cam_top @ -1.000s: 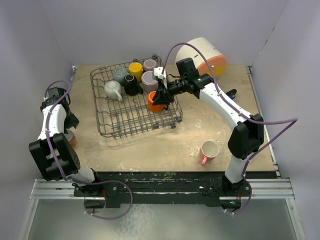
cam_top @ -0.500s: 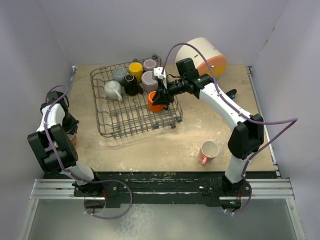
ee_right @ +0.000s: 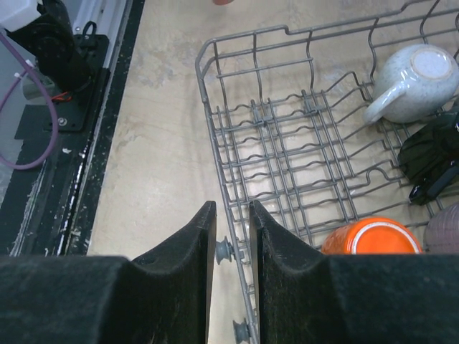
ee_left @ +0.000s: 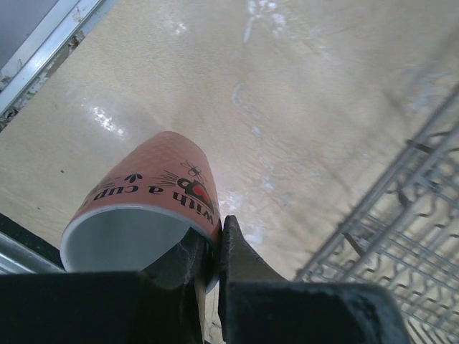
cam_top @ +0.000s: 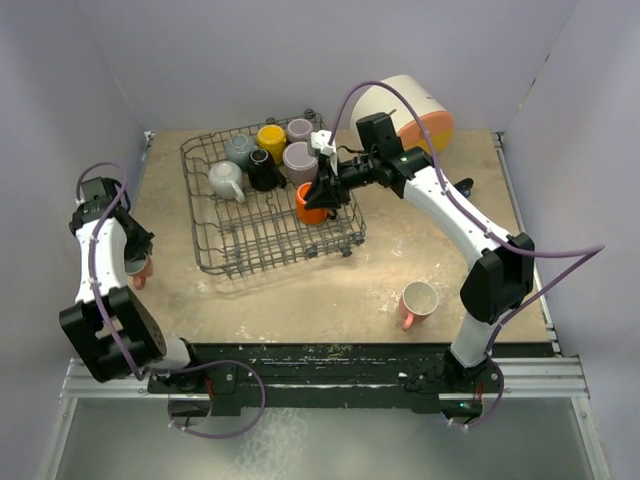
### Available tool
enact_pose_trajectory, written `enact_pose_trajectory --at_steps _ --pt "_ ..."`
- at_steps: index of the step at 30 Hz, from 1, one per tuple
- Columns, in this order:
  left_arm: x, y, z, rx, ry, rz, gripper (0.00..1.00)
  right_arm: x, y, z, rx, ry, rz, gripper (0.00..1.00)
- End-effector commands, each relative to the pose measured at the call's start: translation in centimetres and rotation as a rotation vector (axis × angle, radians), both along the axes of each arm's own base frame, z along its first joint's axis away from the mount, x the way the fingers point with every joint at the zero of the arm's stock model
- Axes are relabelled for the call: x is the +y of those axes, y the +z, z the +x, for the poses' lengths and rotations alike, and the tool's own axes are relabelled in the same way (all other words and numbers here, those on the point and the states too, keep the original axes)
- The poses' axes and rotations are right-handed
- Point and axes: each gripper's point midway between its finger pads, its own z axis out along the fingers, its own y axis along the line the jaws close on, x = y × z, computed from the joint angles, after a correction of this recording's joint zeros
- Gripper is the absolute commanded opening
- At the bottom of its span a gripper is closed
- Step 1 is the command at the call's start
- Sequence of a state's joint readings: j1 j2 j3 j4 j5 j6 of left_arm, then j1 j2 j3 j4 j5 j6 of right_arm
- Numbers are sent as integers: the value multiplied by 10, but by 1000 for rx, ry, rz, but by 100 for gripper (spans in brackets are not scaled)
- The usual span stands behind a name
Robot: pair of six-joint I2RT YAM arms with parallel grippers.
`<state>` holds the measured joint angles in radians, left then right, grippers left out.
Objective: Load the cups into the dish rack
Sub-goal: Pick up the cup at the center of the board.
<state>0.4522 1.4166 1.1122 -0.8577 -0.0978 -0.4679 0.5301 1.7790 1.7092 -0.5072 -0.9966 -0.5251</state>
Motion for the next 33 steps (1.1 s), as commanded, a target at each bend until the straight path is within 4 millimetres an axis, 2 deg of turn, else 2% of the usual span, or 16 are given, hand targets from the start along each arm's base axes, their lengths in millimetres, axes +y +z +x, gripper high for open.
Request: enact_pose_trajectory --at_steps 1,6,12,17,23,28,33 --pt "-12 50 9 -192 6 -19 0 0 48 -17 -67 39 92 27" --pt "-38 95 24 -380 -41 -104 0 -1 73 -21 -113 51 124 27" --pt "-65 170 46 -656 -142 -178 0 -1 120 -21 -224 35 213 27" --pt "-109 236 63 -932 -292 -354 0 -5 146 -15 -357 -6 275 30" --pt "-150 307 58 -1187 -433 -460 0 -9 181 -15 -463 -55 374 33" --pt "-182 336 53 -1306 -519 -560 0 -10 196 -21 -437 -72 437 34" --pt "-208 358 48 -1411 -592 -667 0 -10 193 -29 -373 -75 478 34"
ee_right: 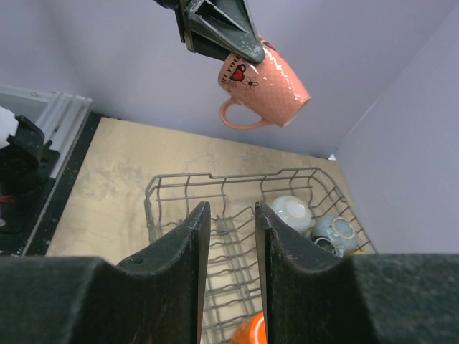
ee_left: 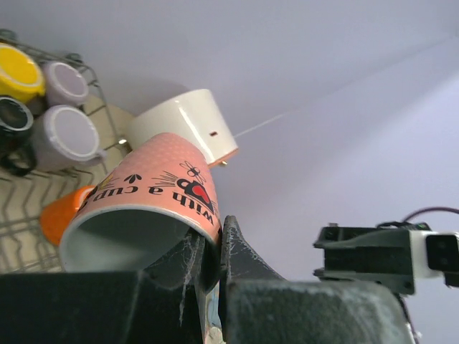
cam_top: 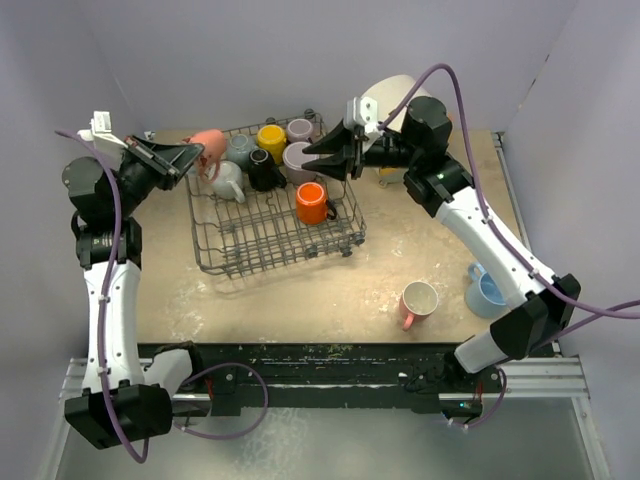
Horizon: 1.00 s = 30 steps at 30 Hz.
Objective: Load the cups into the dish rack
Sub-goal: Pick up the cup at the center of the board.
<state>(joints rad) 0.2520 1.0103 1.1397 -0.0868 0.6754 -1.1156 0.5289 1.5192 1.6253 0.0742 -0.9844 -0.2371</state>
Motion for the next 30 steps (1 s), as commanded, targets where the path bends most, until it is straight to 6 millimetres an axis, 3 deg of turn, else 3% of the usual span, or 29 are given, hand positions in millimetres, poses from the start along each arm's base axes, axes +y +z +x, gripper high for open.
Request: enact_pose_trajectory --at_steps 1,6,15,26,30 --pt "-24 59 -16 -239 -100 -77 0 -5 25 -13 10 7 97 35" --pt "-32 80 -24 -315 -134 -124 0 -5 19 -22 112 34 144 37" --pt "-58 110 -36 -429 -240 -248 0 -5 30 -34 208 91 253 47" --pt "-95 150 -60 -623 -404 -302 0 -5 49 -35 235 102 289 50" --pt "-108 155 -65 -666 -460 -306 0 -6 55 -33 268 94 322 53"
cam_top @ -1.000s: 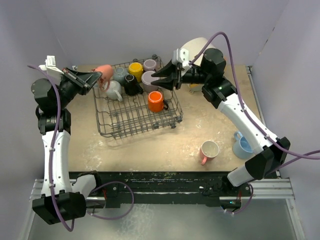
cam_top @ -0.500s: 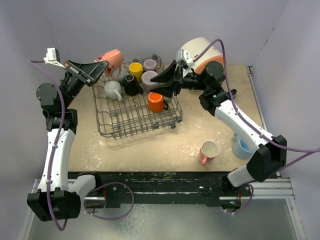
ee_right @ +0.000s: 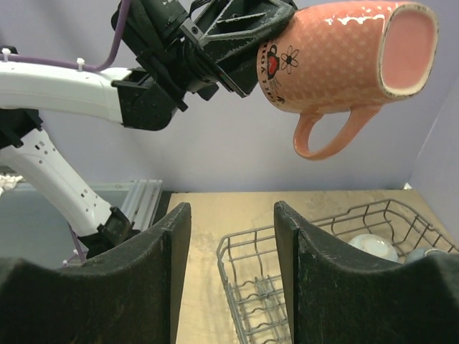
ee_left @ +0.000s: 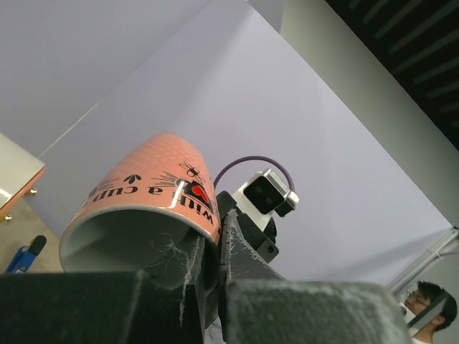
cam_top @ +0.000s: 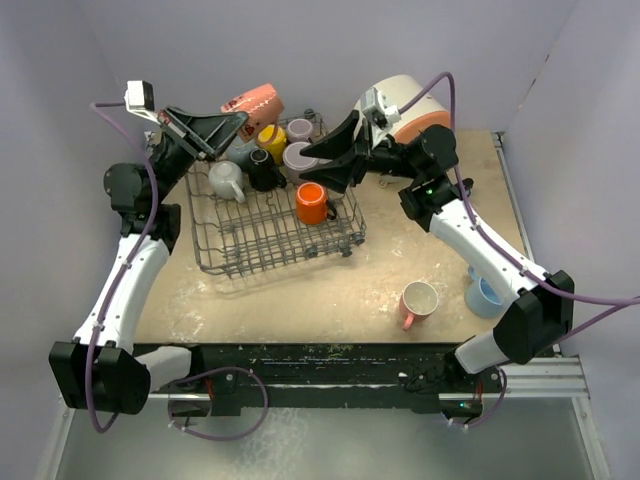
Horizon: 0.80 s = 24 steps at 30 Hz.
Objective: Load the cups into the dish rack
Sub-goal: Pick up the cup at the center of the board, then turn the cup upside down in the dish rack.
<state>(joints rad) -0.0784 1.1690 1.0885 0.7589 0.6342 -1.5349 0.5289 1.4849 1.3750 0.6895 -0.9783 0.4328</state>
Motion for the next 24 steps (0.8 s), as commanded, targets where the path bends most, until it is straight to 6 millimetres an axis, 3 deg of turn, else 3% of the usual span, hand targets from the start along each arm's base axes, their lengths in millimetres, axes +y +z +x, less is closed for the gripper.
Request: enact_pose_trajectory --at_steps 1,12,24 --pt "-7 59 -43 -269 -42 -59 0 -8 45 -8 -44 -16 103 53" --pt "-37 62 -53 -349 -156 -49 0 -6 60 -3 5 -10 158 55" --pt "-47 66 -64 -409 -201 -49 0 -8 58 -2 -3 15 140 52"
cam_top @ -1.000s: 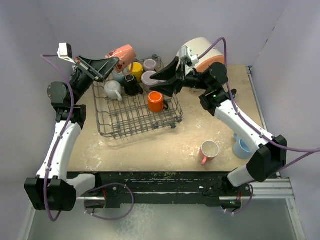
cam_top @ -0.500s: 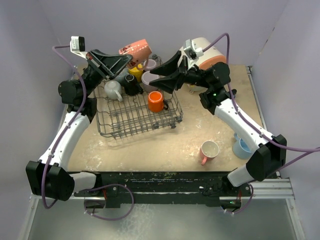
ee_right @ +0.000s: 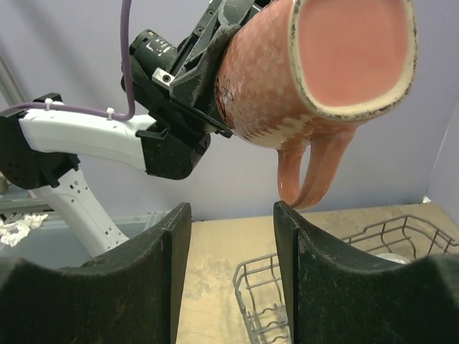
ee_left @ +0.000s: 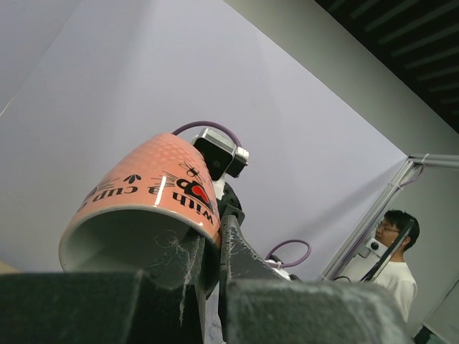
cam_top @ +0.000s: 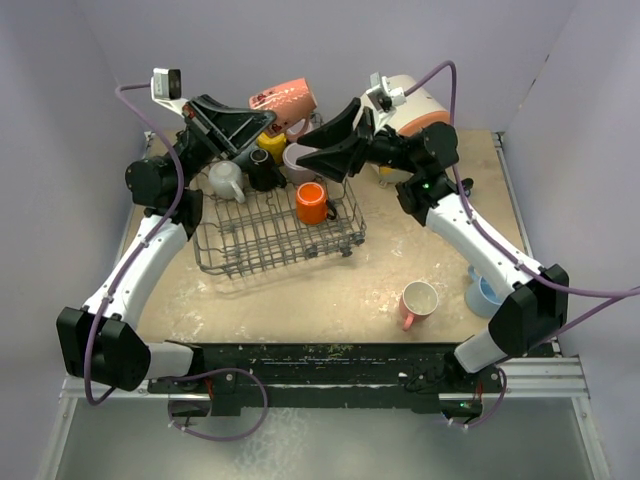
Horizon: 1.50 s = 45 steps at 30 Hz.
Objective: Load the cups into the dish rack
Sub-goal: Turn the cup upside down in the dish rack.
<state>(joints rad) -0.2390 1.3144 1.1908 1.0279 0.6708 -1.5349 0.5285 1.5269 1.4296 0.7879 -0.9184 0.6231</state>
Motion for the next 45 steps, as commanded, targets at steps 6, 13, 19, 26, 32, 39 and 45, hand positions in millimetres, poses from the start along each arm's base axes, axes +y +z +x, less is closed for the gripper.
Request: enact_pose_trajectory --at_steps 6,13,19,26,32,39,45 --pt "4 36 -39 -182 -22 -48 0 -21 34 -2 -116 -3 46 45" --pt "2 32 -35 -182 -27 -36 0 -27 33 11 -98 -42 38 42" --pt "-4 29 -33 -185 -48 -28 0 -24 35 25 -94 -83 64 46" --pt "-13 23 -32 -186 -77 -20 0 -16 37 23 -98 -50 69 41" --pt "-15 19 -28 -178 -73 -17 0 -13 30 17 -91 -23 54 18" --pt "-17 13 -22 -156 -75 -11 0 -13 31 15 -96 -15 49 0" --pt "-14 3 -15 -111 -32 -29 40 -10 21 19 -54 -7 22 0"
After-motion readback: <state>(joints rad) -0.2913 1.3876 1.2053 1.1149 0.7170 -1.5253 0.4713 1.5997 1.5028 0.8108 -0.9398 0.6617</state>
